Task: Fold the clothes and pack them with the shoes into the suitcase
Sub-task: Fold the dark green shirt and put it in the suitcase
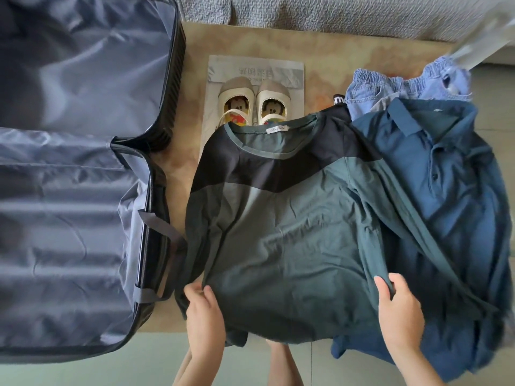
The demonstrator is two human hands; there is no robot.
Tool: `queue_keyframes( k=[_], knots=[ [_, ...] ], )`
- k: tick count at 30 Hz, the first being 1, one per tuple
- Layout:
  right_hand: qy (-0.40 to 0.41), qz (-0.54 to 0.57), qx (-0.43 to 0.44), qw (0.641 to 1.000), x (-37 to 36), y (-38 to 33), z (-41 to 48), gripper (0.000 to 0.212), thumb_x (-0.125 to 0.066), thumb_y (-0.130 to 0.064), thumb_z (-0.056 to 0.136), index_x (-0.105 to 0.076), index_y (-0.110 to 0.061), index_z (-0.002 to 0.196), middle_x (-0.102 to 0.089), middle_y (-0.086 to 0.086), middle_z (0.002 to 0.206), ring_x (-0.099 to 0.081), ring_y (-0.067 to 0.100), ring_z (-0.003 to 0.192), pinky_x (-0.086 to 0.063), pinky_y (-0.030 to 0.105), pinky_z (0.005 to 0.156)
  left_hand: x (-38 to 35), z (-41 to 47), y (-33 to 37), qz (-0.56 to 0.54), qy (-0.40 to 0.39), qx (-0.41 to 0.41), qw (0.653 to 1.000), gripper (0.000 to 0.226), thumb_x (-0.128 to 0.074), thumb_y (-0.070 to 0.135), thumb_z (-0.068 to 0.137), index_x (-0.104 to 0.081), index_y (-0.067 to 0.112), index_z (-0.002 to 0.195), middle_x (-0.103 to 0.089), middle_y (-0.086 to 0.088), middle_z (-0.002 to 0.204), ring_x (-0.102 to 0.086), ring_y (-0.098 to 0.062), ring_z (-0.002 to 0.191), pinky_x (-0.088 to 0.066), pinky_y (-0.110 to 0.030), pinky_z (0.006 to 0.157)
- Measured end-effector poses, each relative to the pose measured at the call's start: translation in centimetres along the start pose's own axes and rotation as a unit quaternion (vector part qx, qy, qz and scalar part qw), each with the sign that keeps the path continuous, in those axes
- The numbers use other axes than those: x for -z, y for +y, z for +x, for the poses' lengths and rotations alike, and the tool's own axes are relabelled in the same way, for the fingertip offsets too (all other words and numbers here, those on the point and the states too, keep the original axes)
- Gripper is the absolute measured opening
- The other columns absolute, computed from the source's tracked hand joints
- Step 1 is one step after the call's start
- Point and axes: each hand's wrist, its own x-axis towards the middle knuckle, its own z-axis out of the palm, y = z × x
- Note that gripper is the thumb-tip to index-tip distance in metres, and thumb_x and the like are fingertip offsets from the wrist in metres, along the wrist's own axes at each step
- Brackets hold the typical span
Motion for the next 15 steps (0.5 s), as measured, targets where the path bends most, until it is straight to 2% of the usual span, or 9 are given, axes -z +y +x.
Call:
queue_keyframes(
  k=[6, 8, 10, 12, 15],
  knots=[
    [-0.059, -0.018, -0.062, 0.996, 0.7, 2.2, -3.8, 0.029, -0.059, -0.024, 0.092, -0.060, -0.003, 0.112, -0.067, 0.023, 0.102, -0.058, 0.045, 0.096, -0.038, 0.043, 0.071, 2.3, 0.3, -1.5, 0.144, 0.013, -0.012, 0.989, 0.019, -0.033, 0.022, 0.101, -0.041, 0.012, 0.115, -0.061, -0.025, 0.098, -0.056, -0.042, 0.084, -0.036, -0.040, 0.069],
    [-0.075, -0.040, -0.089, 0.992, 0.7, 2.9, -4.3, 0.032, -0.059, -0.025, 0.092, -0.061, -0.003, 0.114, -0.067, 0.024, 0.106, -0.057, 0.046, 0.099, -0.039, 0.044, 0.075, 2.6, 0.5, -2.0, 0.199, 0.008, -0.018, 0.980, 0.025, -0.031, 0.023, 0.101, -0.040, 0.013, 0.122, -0.062, -0.024, 0.103, -0.059, -0.042, 0.087, -0.039, -0.039, 0.070],
    [-0.075, -0.064, -0.105, 0.990, 0.6, 3.3, -4.6, 0.033, -0.059, -0.027, 0.092, -0.061, -0.005, 0.116, -0.065, 0.020, 0.113, -0.057, 0.044, 0.101, -0.036, 0.041, 0.073, 2.3, 0.4, -2.4, 0.235, 0.000, -0.039, 0.971, 0.031, -0.034, 0.023, 0.101, -0.040, 0.013, 0.130, -0.062, -0.019, 0.113, -0.061, -0.040, 0.090, -0.037, -0.037, 0.067],
    [-0.045, -0.059, -0.086, 0.994, 0.3, 3.4, -4.5, 0.032, -0.063, -0.024, 0.090, -0.061, -0.006, 0.116, -0.064, 0.018, 0.115, -0.059, 0.040, 0.102, -0.037, 0.040, 0.072, 1.7, 0.2, -2.3, 0.236, -0.008, -0.087, 0.968, 0.036, -0.044, 0.017, 0.098, -0.043, 0.010, 0.133, -0.057, -0.015, 0.123, -0.061, -0.039, 0.094, -0.043, -0.037, 0.066],
    [0.004, -0.057, -0.013, 0.998, -0.2, 2.5, -3.7, 0.030, -0.070, -0.016, 0.084, -0.063, -0.006, 0.111, -0.065, 0.014, 0.103, -0.059, 0.036, 0.095, -0.046, 0.042, 0.071, 0.0, 1.0, -2.3, 0.270, 0.003, -0.198, 0.942, 0.047, -0.067, -0.002, 0.079, -0.054, 0.002, 0.125, -0.058, -0.016, 0.115, -0.059, -0.038, 0.093, -0.052, -0.044, 0.072]
  ],
)
